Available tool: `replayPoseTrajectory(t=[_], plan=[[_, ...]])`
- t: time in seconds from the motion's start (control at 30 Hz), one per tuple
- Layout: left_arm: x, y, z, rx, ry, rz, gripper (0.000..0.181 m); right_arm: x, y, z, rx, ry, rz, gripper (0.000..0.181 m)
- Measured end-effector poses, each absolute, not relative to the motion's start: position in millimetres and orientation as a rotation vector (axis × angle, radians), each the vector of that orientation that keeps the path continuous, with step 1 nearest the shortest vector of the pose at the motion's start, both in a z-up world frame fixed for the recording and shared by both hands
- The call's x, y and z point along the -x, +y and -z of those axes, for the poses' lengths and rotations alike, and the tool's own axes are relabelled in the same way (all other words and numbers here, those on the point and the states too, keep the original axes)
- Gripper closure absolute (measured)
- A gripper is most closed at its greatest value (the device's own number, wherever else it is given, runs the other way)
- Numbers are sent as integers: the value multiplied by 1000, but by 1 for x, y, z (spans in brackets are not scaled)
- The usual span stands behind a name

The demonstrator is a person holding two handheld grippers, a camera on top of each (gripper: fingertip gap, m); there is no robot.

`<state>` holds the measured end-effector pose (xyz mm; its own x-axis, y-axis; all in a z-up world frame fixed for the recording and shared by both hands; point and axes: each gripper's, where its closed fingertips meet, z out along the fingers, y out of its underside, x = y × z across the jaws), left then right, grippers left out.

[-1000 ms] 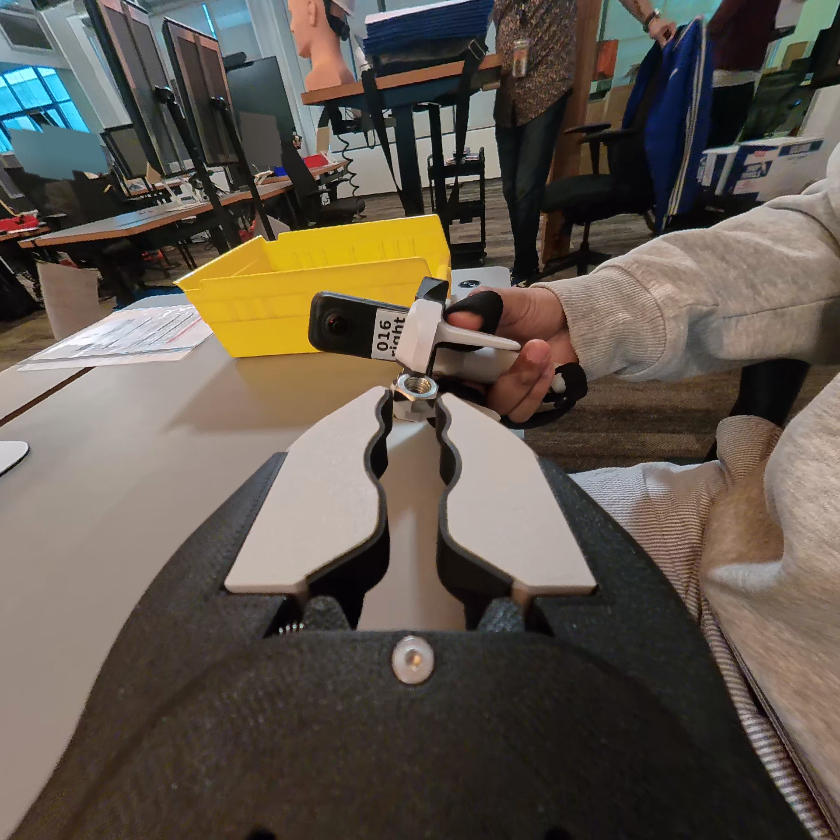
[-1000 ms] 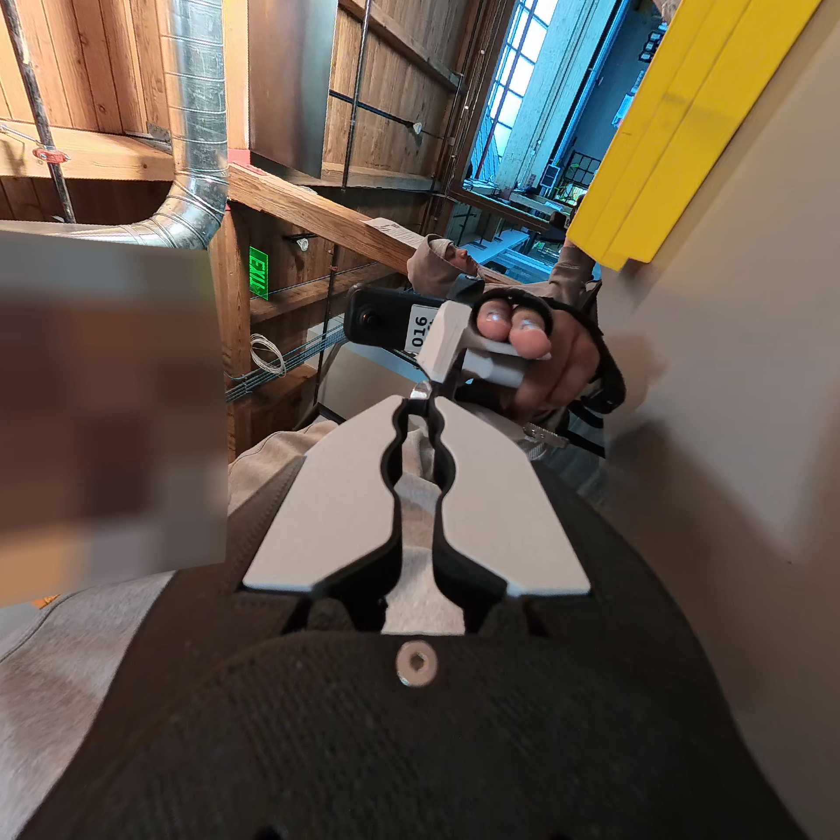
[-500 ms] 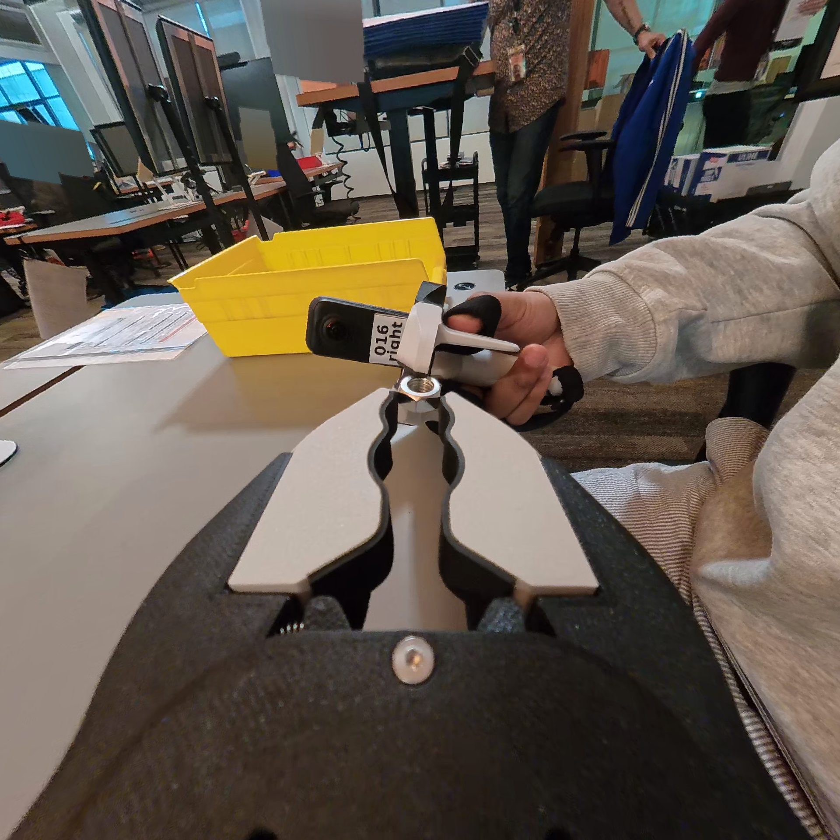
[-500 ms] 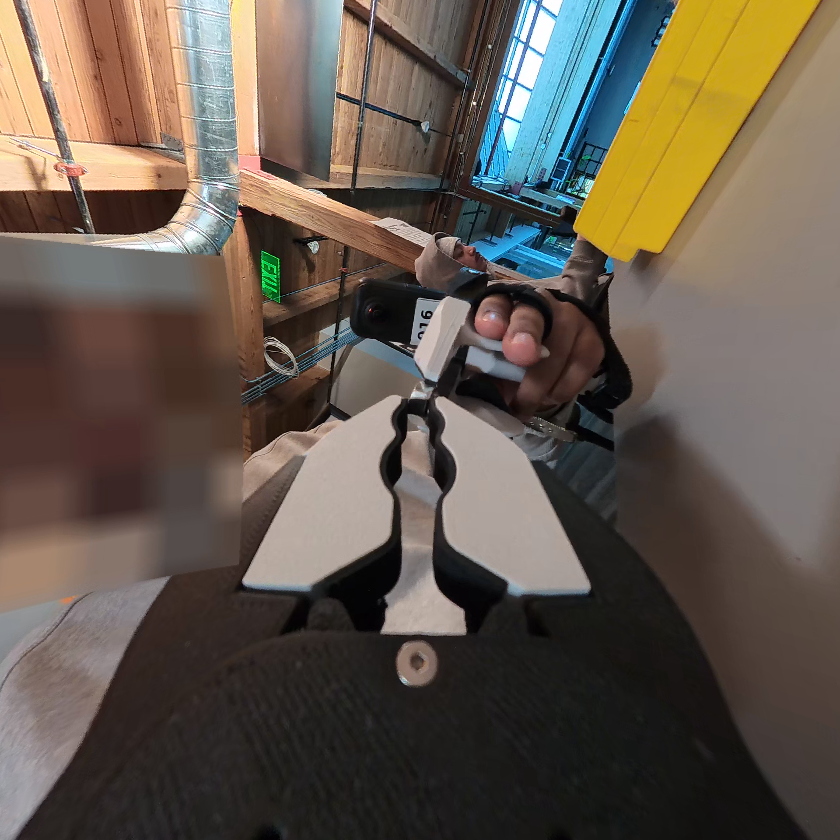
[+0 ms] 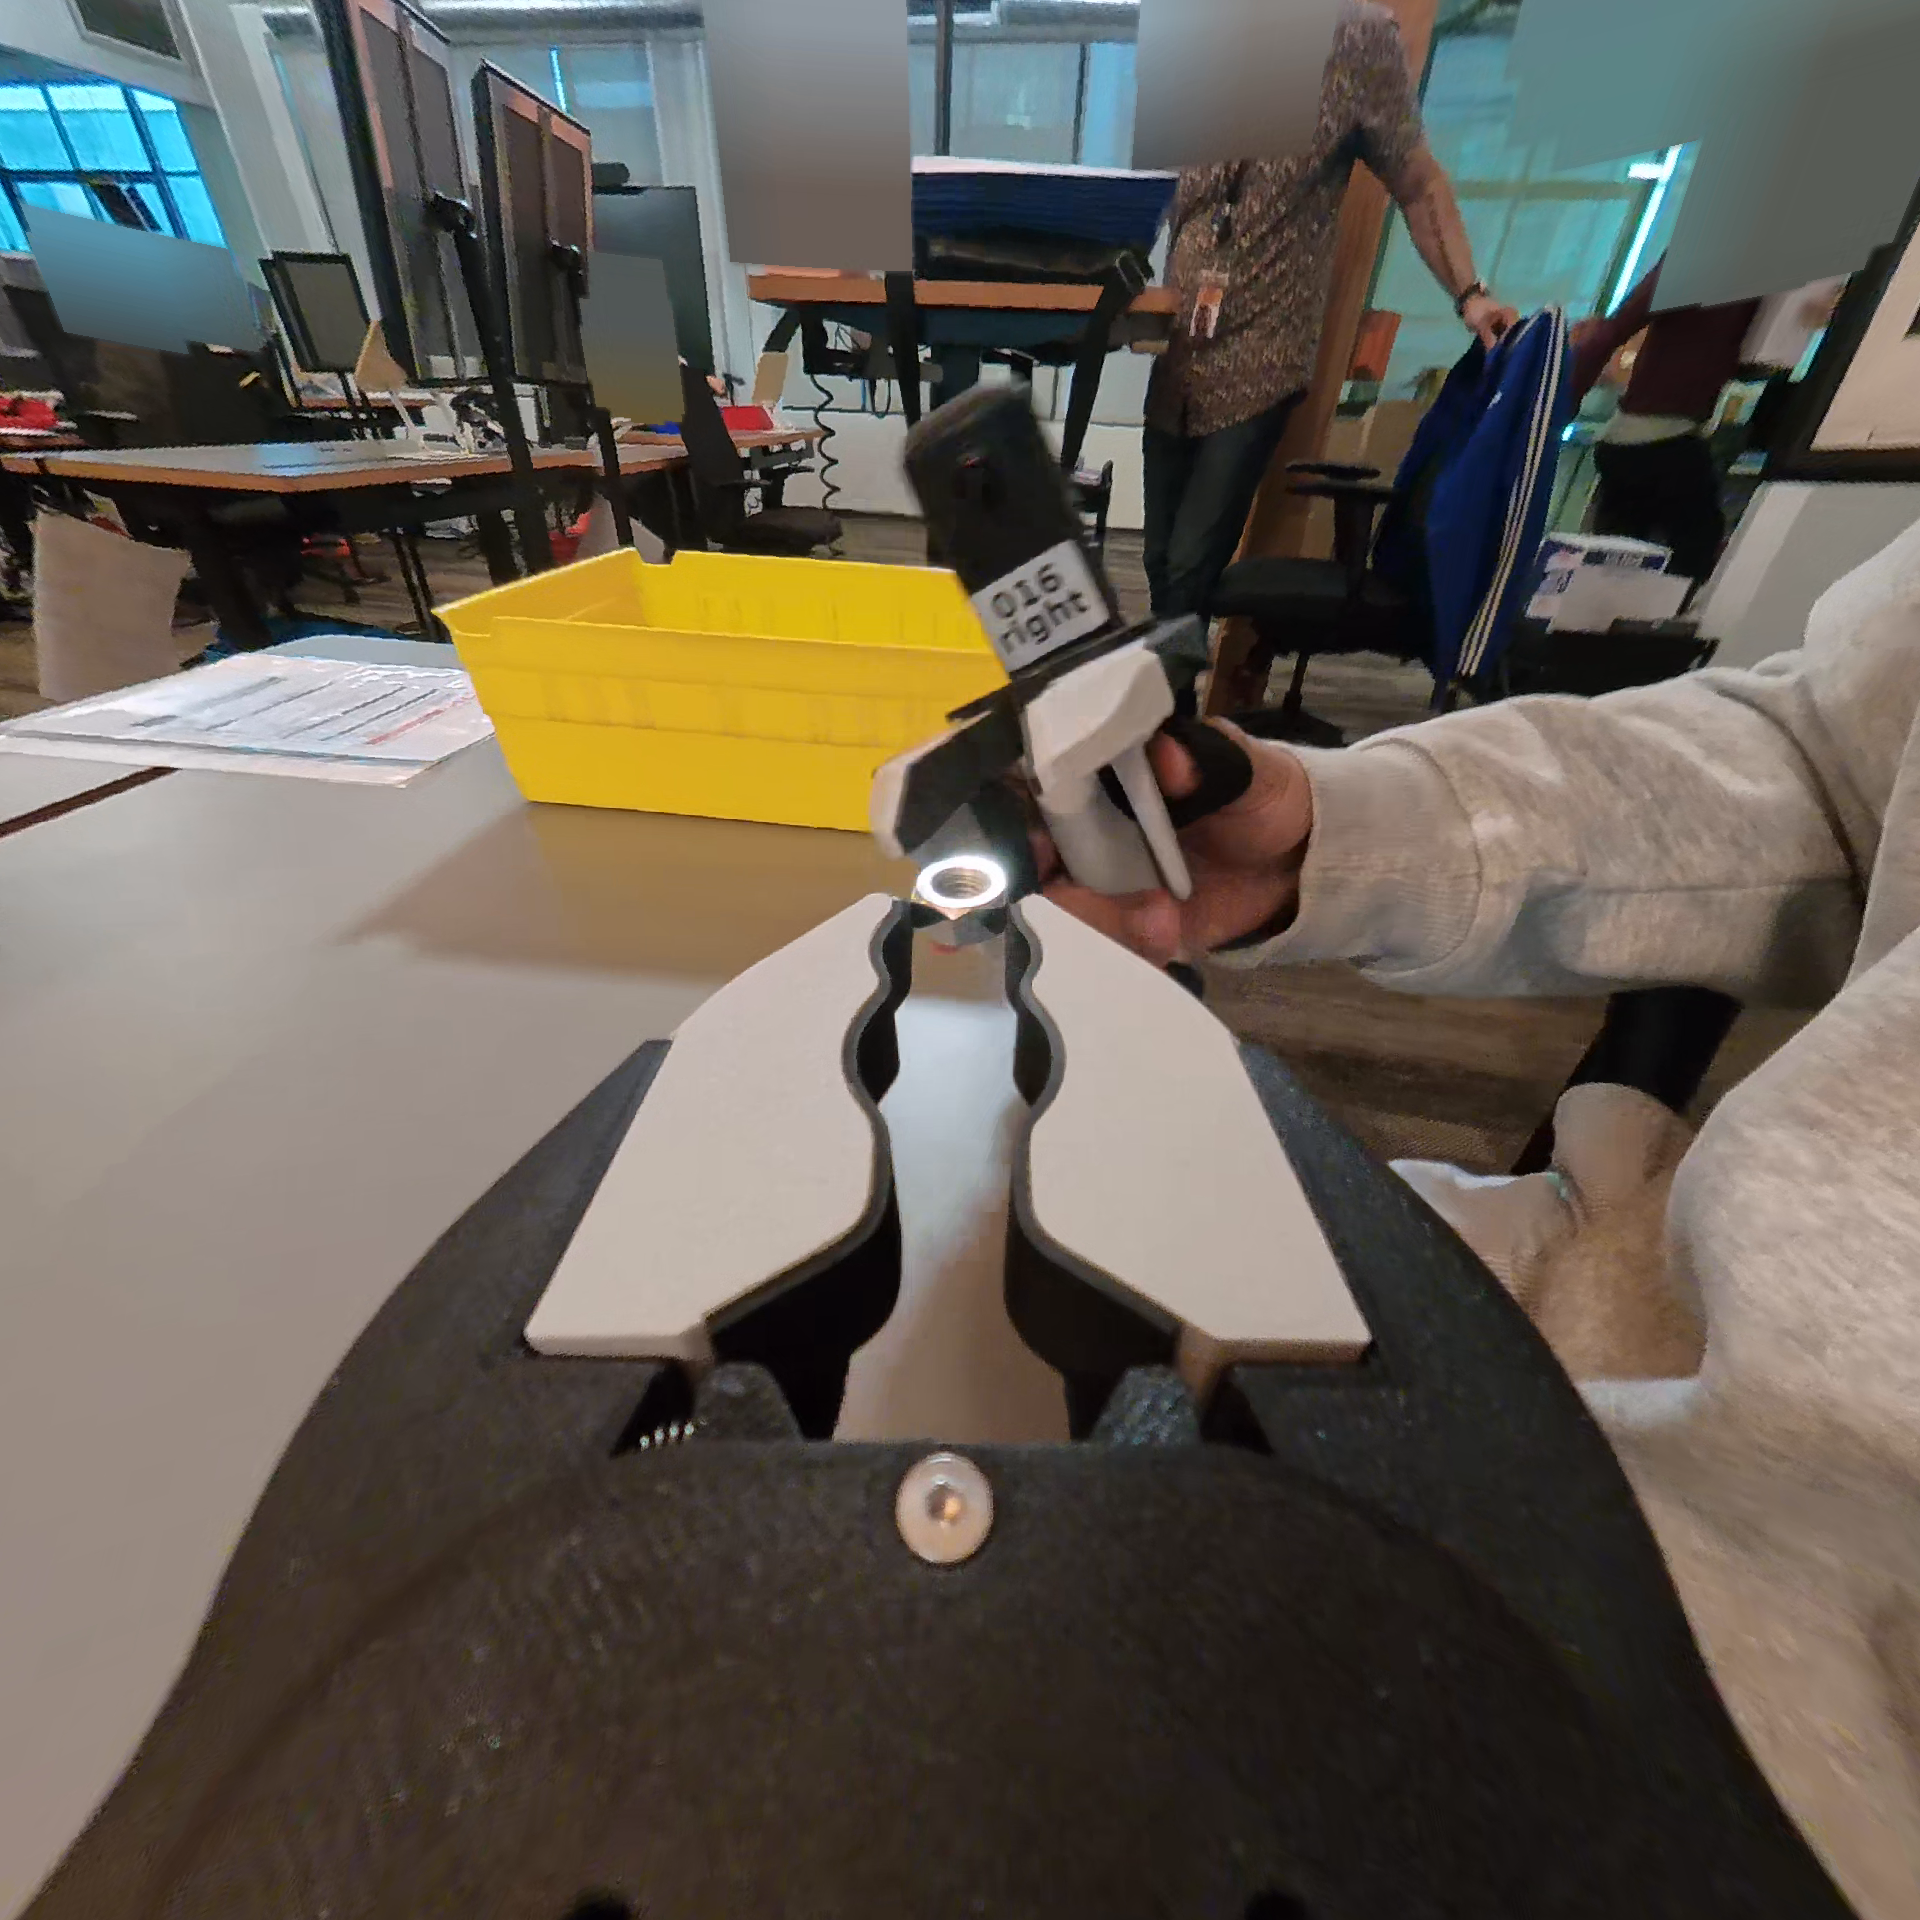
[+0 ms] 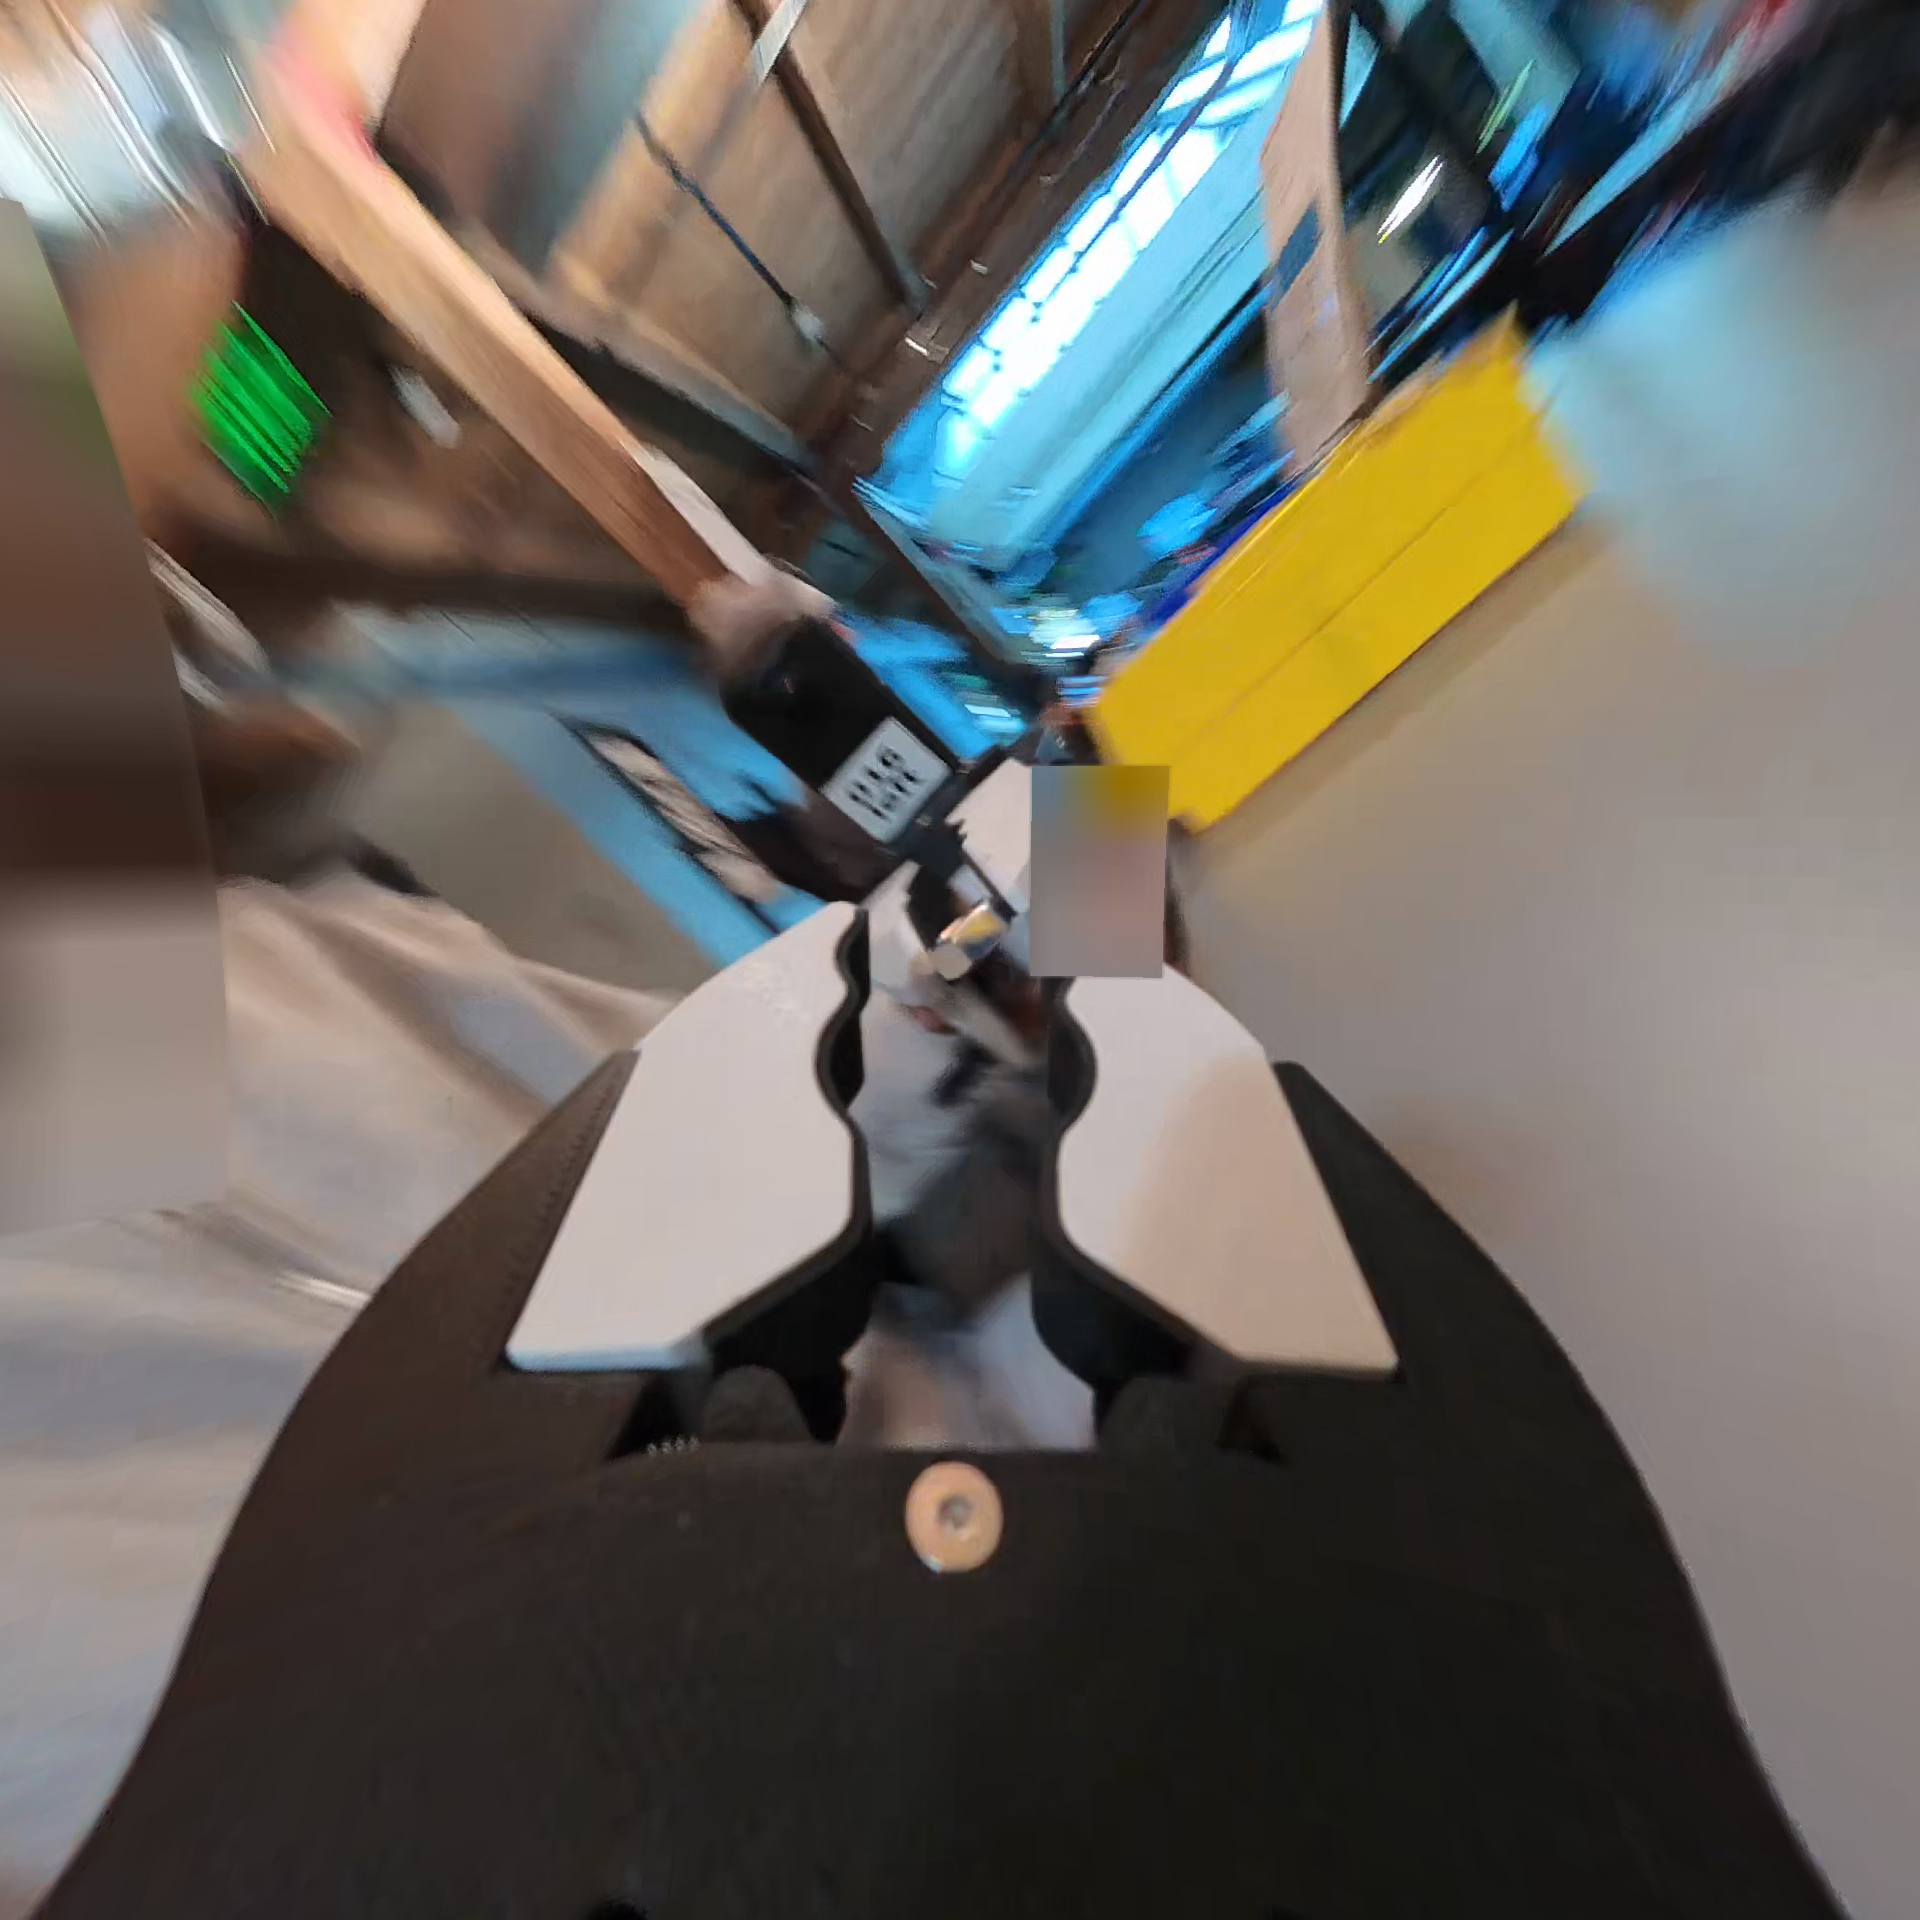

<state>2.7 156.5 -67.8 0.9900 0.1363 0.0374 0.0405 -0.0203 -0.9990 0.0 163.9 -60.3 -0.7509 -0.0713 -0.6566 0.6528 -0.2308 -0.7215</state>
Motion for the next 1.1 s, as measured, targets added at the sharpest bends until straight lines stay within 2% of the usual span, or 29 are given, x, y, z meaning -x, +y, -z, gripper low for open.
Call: replayPoseTrajectory(t=[0.03,0.17,0.47,1.1], plan=[[-2,156,66,1579,-147,-59,164,0,164,58,-646,1682,2109,151],[-3,153,64,1561,-157,-20,164,-3,167,53,-487,2010,2311,157],[-12,159,74,1622,-98,-11,164,-11,158,69,-358,2257,2223,155],[-24,161,75,1627,-47,56,164,-21,154,74,-260,2292,2163,164]])
